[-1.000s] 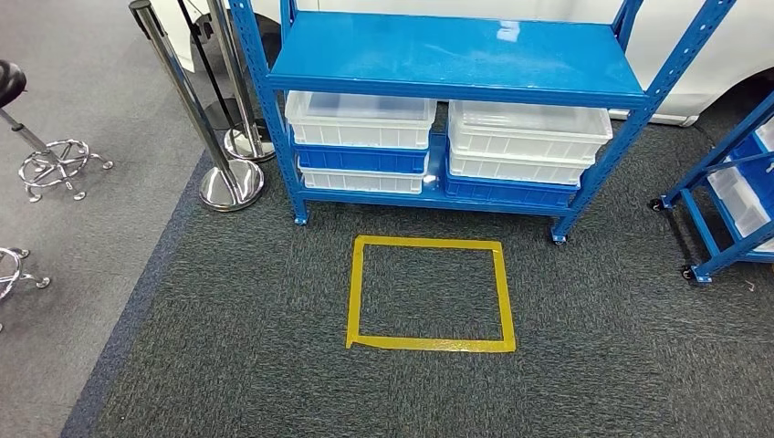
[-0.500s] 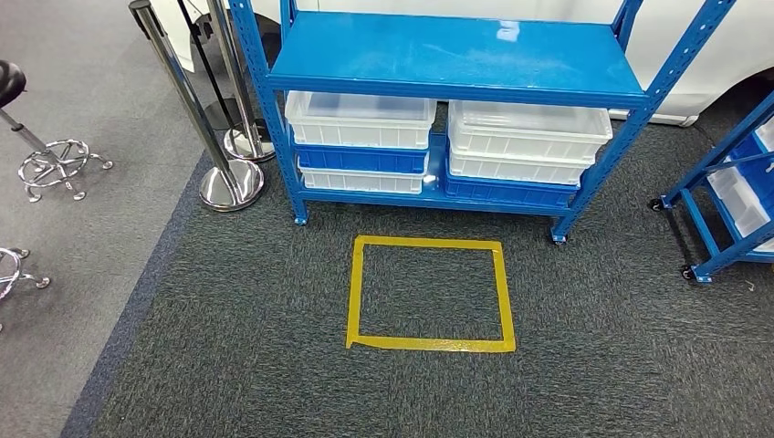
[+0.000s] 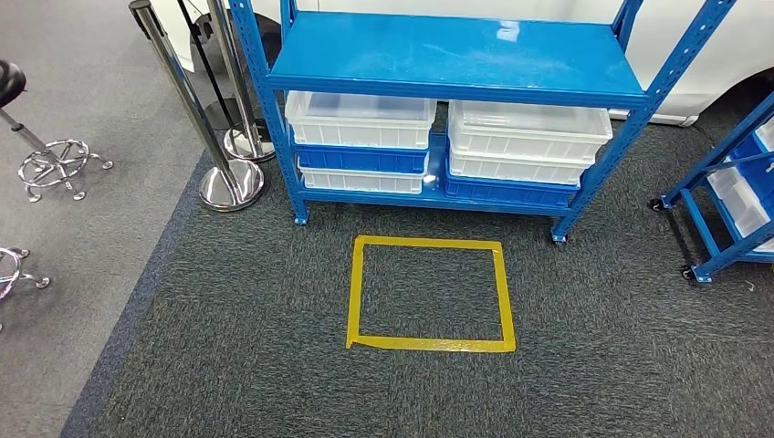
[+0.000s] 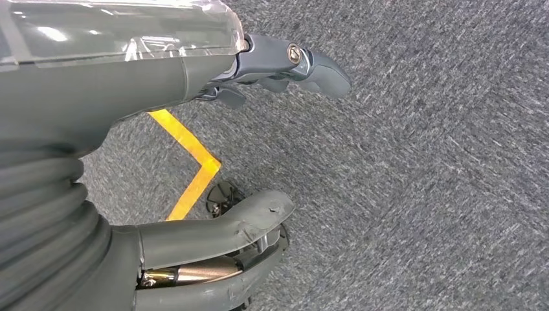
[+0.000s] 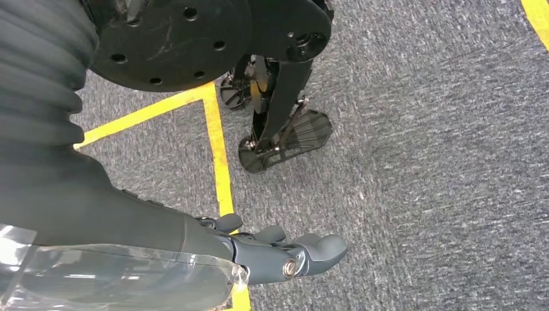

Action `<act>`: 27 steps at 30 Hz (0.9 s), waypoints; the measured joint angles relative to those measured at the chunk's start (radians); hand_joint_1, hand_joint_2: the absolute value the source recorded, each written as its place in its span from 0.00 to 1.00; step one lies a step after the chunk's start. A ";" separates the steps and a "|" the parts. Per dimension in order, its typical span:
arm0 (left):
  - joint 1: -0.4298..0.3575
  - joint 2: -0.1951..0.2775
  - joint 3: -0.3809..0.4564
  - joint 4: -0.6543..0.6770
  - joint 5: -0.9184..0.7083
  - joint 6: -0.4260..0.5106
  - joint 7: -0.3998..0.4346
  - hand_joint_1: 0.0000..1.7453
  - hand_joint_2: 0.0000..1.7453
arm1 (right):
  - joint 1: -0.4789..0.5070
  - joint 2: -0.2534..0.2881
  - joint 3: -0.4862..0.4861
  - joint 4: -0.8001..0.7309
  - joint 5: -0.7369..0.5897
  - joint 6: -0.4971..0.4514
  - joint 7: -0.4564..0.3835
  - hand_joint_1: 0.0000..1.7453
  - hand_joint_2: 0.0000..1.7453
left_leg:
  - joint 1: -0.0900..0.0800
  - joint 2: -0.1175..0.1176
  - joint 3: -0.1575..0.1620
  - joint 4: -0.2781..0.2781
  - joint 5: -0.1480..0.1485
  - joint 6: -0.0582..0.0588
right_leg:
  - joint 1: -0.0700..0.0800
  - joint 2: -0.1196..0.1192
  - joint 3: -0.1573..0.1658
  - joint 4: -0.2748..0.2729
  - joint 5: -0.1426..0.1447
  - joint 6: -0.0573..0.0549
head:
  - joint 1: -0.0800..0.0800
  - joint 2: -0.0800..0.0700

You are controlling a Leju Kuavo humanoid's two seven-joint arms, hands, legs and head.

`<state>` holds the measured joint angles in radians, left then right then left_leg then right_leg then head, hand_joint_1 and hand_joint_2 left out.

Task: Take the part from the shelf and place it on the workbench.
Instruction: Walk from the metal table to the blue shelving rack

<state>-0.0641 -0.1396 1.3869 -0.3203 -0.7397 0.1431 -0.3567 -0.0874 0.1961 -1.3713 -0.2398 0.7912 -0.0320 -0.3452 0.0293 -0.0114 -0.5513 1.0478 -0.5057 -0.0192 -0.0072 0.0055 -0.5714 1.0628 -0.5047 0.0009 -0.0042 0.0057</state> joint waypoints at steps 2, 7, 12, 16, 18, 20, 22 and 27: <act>0.000 0.000 -0.001 0.000 0.000 0.000 0.000 0.00 1.00 | 0.000 0.000 0.000 0.000 0.000 0.000 0.000 0.00 1.00 | 0.000 0.000 0.000 0.000 0.000 0.000 | 0.000 0.000 0.000 0.000 0.000 0.000 | 0.000 0.000; 0.000 -0.001 -0.006 0.000 -0.008 0.021 -0.005 0.00 1.00 | 0.001 0.000 0.008 0.001 0.010 0.001 -0.007 0.00 0.75 | 0.000 0.000 0.000 0.000 0.000 0.000 | 0.000 0.000 0.000 0.000 0.000 0.000 | 0.000 0.000; 0.000 -0.008 -0.016 0.000 -0.029 0.074 -0.046 0.00 1.00 | 0.002 0.001 0.023 0.001 0.023 0.002 -0.030 0.00 1.00 | 0.000 0.000 0.000 0.000 0.000 0.000 | 0.000 0.000 0.000 0.000 0.000 0.000 | 0.000 0.000; 0.000 -0.018 -0.023 0.000 -0.021 0.095 -0.106 0.00 1.00 | 0.003 0.004 0.028 0.001 0.027 -0.001 -0.063 0.00 1.00 | 0.000 0.000 0.000 0.000 0.000 0.000 | 0.000 0.000 0.000 0.000 0.000 0.000 | 0.000 0.000; -0.002 -0.026 -0.023 0.000 -0.009 0.100 -0.140 0.00 1.00 | 0.003 0.008 0.035 0.001 0.037 -0.041 -0.105 0.00 1.00 | 0.000 0.000 0.000 0.000 0.000 0.000 | 0.000 0.000 0.000 0.000 0.000 0.000 | 0.000 0.000; -0.003 -0.033 -0.023 0.001 -0.010 0.103 -0.153 0.00 1.00 | 0.004 0.013 0.043 0.001 0.049 -0.068 -0.138 0.00 1.00 | 0.000 0.000 0.000 0.000 0.000 0.000 | 0.000 0.000 0.000 0.000 0.000 0.000 | 0.000 0.000; -0.002 -0.037 -0.024 0.003 -0.018 0.096 -0.157 0.00 1.00 | 0.004 0.014 0.051 0.001 0.053 -0.050 -0.147 0.00 1.00 | 0.000 0.000 0.000 0.000 0.000 0.000 | 0.000 0.000 0.000 0.000 0.000 0.000 | 0.000 0.000; 0.002 -0.038 -0.035 0.003 -0.040 0.039 -0.146 0.00 1.00 | 0.007 0.014 0.056 0.001 0.042 0.020 -0.137 0.00 1.00 | 0.000 0.000 0.000 0.000 0.000 0.000 | 0.000 0.000 0.000 0.000 0.000 0.000 | 0.000 0.000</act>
<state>-0.0618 -0.1778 1.3515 -0.3174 -0.7801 0.1818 -0.5027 -0.0802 0.2106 -1.3157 -0.2392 0.8329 -0.0117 -0.4823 0.0293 -0.0114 -0.5512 1.0479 -0.5057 -0.0192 -0.0072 0.0055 -0.5714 1.0628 -0.5047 0.0010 -0.0043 0.0057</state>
